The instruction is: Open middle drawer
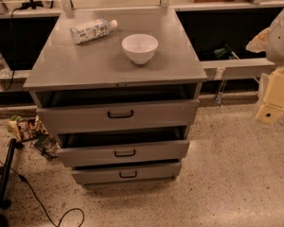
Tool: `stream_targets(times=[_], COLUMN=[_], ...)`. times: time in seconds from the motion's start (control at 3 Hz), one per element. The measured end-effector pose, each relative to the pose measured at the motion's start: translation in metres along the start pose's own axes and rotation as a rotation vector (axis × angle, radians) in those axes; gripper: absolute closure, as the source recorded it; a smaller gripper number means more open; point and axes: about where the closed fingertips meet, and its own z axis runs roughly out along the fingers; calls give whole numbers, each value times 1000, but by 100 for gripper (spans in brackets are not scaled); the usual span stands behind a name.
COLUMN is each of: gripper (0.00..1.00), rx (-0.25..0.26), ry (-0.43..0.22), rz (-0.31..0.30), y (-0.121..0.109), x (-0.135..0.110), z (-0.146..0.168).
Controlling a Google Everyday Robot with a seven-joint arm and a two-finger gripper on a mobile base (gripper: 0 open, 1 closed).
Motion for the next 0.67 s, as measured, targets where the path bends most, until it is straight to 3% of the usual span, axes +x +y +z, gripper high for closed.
stream_targets(times=[0.67], gripper=[0], rx=[-2], ry=[-8], rz=[1], y=[5], x=[3], z=[13])
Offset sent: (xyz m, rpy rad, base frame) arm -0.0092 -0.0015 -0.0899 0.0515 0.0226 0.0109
